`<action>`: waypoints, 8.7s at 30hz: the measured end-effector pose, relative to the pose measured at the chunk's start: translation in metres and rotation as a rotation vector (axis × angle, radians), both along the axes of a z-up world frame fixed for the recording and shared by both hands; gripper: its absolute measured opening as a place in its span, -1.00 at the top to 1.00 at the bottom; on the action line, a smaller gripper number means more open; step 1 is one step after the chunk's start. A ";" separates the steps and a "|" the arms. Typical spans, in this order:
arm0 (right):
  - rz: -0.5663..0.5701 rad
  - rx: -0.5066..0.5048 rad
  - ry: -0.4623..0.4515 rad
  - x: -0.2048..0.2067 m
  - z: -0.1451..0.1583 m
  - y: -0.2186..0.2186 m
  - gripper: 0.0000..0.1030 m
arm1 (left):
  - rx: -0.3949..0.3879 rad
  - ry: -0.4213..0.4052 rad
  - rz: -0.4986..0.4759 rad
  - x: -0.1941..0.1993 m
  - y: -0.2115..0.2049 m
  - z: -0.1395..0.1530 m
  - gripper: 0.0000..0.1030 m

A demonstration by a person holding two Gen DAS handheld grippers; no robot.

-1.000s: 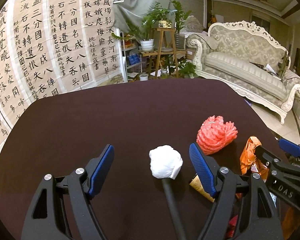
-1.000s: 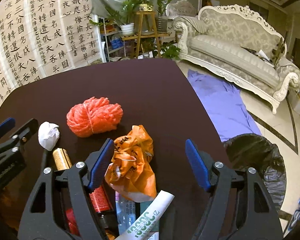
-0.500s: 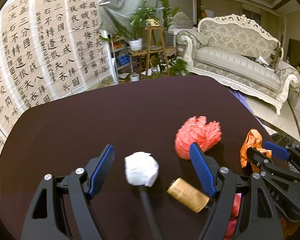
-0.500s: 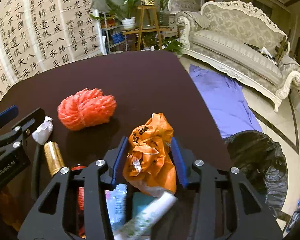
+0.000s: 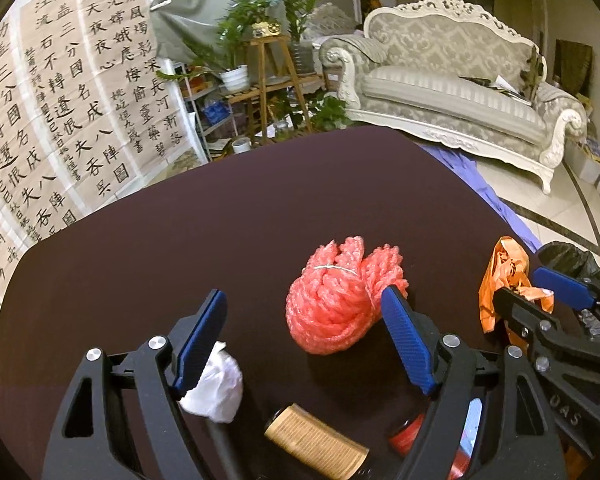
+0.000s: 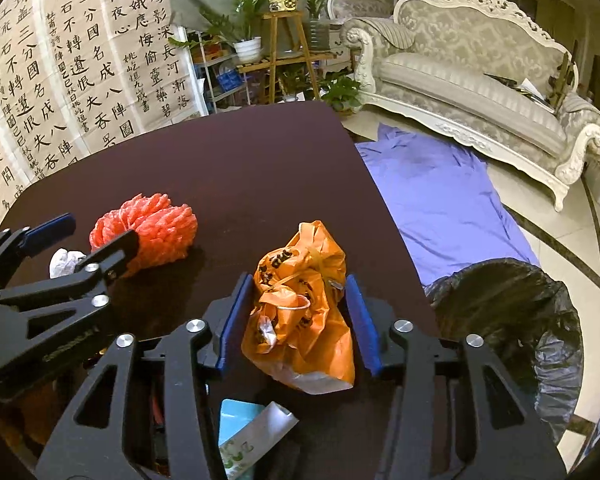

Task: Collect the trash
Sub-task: 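Grasp the red mesh bag with the left gripper while the right gripper grasps the orange bag, then carry both bags over the black bin and open both grippers, then return both grippers to the table toward the tissue stick and tubes, then grasp the black stick with the left gripper while the right gripper grasps the white tube, then carry the black stick and white tube over the black bin and open both grippers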

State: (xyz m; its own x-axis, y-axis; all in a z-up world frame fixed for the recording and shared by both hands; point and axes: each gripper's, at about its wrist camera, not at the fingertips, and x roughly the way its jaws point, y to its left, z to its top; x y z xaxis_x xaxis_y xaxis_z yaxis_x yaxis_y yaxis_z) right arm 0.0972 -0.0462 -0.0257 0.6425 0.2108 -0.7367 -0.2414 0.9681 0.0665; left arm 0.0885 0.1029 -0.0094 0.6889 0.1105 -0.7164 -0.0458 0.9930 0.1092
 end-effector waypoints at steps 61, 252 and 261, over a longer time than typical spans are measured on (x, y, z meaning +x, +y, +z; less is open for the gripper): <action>-0.177 -0.025 -0.123 -0.067 0.026 -0.093 0.19 | -0.135 -0.158 -0.155 -0.066 -0.056 0.057 0.10; -0.407 0.016 -0.056 -0.071 -0.020 -0.223 0.76 | -0.071 -0.072 -0.352 -0.047 -0.194 0.008 0.74; -0.425 0.035 -0.042 -0.063 -0.028 -0.237 0.75 | -0.041 -0.041 -0.379 -0.033 -0.217 -0.001 0.74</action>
State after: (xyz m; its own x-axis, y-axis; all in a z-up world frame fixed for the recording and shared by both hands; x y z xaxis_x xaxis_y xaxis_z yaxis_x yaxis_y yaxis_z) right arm 0.0339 -0.2829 -0.0539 0.7067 -0.0545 -0.7054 0.1749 0.9795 0.0995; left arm 0.0556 -0.1140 -0.0105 0.7037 -0.1862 -0.6857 0.3224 0.9437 0.0746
